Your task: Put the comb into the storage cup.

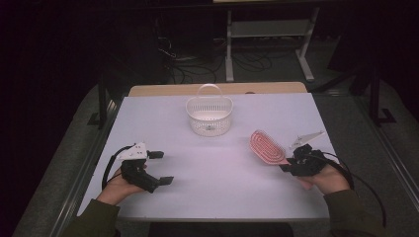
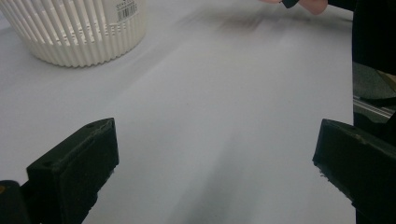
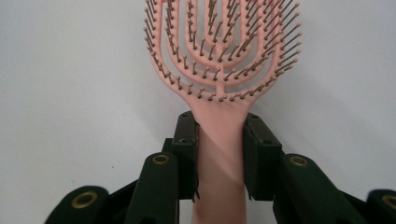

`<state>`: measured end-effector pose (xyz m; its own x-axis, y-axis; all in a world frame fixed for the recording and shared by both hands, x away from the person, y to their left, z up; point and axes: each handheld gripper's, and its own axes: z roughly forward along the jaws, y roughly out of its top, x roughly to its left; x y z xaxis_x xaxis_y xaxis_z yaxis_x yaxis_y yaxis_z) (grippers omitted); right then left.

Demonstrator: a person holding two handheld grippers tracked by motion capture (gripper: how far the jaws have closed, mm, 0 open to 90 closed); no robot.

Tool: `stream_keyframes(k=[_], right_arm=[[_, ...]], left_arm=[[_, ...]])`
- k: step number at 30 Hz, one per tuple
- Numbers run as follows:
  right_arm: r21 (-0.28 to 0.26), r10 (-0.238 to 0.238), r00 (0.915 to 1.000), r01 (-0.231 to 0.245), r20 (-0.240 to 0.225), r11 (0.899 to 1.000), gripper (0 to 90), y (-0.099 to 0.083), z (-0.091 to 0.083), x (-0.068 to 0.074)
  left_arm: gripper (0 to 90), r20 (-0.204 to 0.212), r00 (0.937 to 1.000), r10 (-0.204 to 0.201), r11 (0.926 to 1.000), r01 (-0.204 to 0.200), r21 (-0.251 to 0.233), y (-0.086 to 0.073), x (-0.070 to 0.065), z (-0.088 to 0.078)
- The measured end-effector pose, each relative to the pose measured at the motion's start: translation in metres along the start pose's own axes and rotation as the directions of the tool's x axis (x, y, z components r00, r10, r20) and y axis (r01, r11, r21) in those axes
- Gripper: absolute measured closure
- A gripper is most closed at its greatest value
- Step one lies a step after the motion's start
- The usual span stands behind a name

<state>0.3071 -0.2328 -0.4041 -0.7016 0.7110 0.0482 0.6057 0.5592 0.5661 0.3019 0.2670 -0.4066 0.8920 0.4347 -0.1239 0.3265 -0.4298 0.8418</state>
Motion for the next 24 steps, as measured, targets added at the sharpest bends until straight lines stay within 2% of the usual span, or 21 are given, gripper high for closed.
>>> stream_keyframes(k=[13, 24], right_arm=[[-0.063, 0.019, 0.9995, -0.021, -0.025, 0.998, 68.3, 0.0037, -0.0024, -0.0005], [-0.13, 0.022, 0.9988, -0.027, -0.043, 0.991, 68.4, 0.0076, -0.0041, 0.0015]], left_arm=[[0.0, -0.002, 1.0, -0.003, 1.0, 0.003, 0.001, -0.0001, -0.0004, 0.0008], [0.0, -0.005, 1.0, 0.001, 1.0, -0.001, 0.003, -0.0003, -0.0007, 0.0015]])
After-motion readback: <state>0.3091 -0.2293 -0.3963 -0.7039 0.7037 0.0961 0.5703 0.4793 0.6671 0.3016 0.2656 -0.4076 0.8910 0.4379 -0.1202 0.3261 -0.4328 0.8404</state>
